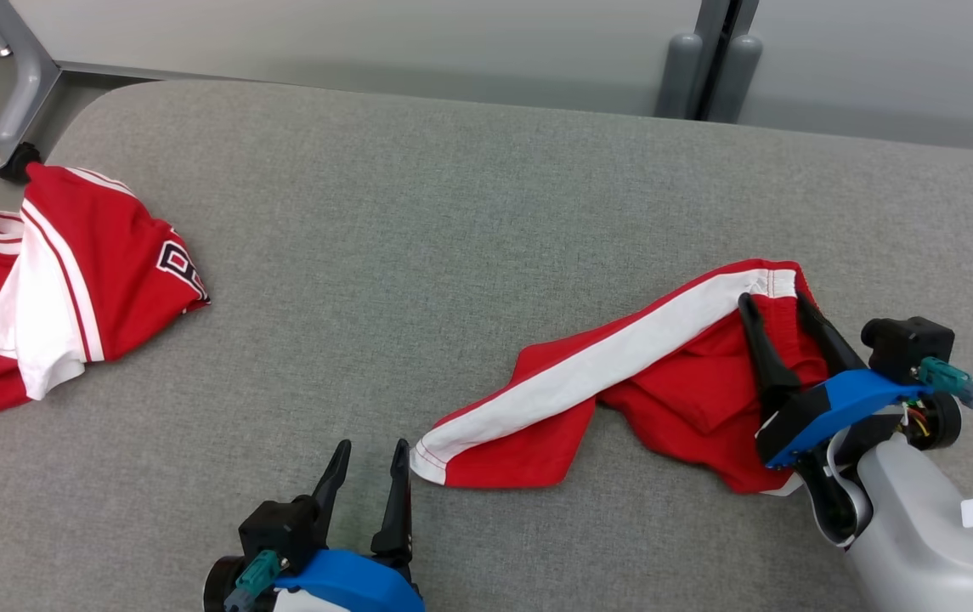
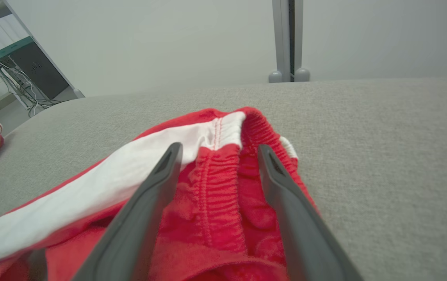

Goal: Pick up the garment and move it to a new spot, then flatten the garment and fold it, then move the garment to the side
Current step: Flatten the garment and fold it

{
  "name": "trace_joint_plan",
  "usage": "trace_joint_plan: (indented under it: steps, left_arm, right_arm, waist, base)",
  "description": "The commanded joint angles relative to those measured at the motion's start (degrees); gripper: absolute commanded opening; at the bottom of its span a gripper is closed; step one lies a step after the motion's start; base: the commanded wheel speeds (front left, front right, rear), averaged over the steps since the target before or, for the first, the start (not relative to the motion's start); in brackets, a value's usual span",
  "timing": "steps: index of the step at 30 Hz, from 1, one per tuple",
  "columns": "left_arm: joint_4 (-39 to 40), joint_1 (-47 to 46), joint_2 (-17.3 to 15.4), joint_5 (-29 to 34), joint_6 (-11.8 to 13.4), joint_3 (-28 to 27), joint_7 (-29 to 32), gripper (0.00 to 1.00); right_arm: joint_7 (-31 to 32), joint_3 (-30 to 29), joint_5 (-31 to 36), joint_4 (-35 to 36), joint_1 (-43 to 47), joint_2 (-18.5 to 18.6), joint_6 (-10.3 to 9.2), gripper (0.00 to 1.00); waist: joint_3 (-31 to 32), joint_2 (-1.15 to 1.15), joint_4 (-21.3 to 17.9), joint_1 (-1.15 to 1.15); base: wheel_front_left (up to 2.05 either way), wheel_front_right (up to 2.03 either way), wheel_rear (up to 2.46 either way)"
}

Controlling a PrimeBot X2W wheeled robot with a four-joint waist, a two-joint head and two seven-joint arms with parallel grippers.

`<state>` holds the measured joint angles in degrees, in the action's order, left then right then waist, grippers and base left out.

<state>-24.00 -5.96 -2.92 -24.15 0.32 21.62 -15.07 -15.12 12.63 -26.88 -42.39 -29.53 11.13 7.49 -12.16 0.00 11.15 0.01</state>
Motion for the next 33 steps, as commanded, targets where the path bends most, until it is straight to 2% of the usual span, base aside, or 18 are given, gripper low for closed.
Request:
trace_joint_plan:
  steps: [1,3,4,5,6,7,13,18,24,30,33]
  left_arm:
    - [0.54,-0.46,0.04,0.4,0.49,-0.04,-0.16,1.0]
    - [0.79,-0.38,0.04,0.46,0.57,-0.09,-0.16,1.0]
    - [0.86,-0.36,0.04,0.47,0.57,-0.09,-0.16,1.0]
    - [0.98,-0.37,0.04,0.39,0.61,-0.1,-0.16,1.0]
    - [1.08,-0.42,0.04,0.26,0.68,-0.11,-0.16,1.0]
    - [1.1,-0.52,0.04,0.22,0.72,-0.04,-0.16,1.0]
    - [1.13,-0.63,0.04,0.29,0.55,-0.08,-0.16,1.0]
    - [1.0,0.68,0.04,0.3,0.25,-1.02,-0.16,1.0]
    - [0.21,2.42,0.04,-0.02,-0.23,-2.13,-0.16,1.0]
    - [-0.35,2.85,0.04,-0.12,-0.33,-2.85,-0.16,1.0]
    - [-0.54,2.31,0.04,0.28,-0.25,-3.35,-0.16,1.0]
  right_arm:
    - [-0.04,1.71,-1.42,-0.86,-1.6,1.11,0.01,1.0]
    - [-0.04,3.04,-2.39,-1.44,-2.51,1.92,0.01,1.0]
    - [-0.04,3.52,-2.76,-1.68,-2.76,2.09,0.01,0.95]
    - [-0.03,3.95,-3.19,-1.95,-3.01,2.26,0.01,0.67]
    - [-0.04,4.33,-3.28,-1.59,-3.48,2.59,0.01,0.09]
    - [-0.04,4.53,-3.41,-1.16,-3.79,2.91,0.01,0.0]
    - [-0.04,4.94,-3.16,1.14,-5.83,4.1,0.01,0.0]
    - [-0.04,3.3,-3.79,7.03,-6.39,3.9,0.01,0.0]
    - [-0.03,5.2,-8.49,12.96,1.87,2.93,0.01,0.0]
    - [0.96,8.61,-17.14,14.88,12.84,5.26,0.01,0.0]
    - [1.21,9.11,-19.29,15.66,15.55,6.85,0.01,0.0]
  waist:
    - [-0.3,0.0,0.24,-0.01]
    - [-0.45,0.0,0.37,-0.01]
    - [-0.49,0.0,0.44,-0.01]
    - [-0.51,0.0,0.52,-0.01]
    - [-0.54,0.0,0.61,-0.01]
    - [-0.53,0.0,0.69,-0.01]
    - [0.06,0.0,0.88,-0.01]
    - [1.86,0.0,0.1,-0.01]
    - [4.28,0.0,-3.43,-0.01]
    - [5.08,0.0,-8.12,-0.01]
    - [4.95,0.0,-10.27,-0.01]
  base:
    - [0.0,0.0,0.0]
    - [0.0,0.0,0.0]
    - [0.0,0.0,0.0]
    - [0.0,0.0,0.0]
    - [0.0,0.0,0.0]
    - [0.0,0.0,0.0]
    - [0.0,0.0,0.0]
    - [0.0,0.0,0.0]
    - [0.0,0.0,0.0]
    - [0.0,0.0,0.0]
    - [0.0,0.0,0.0]
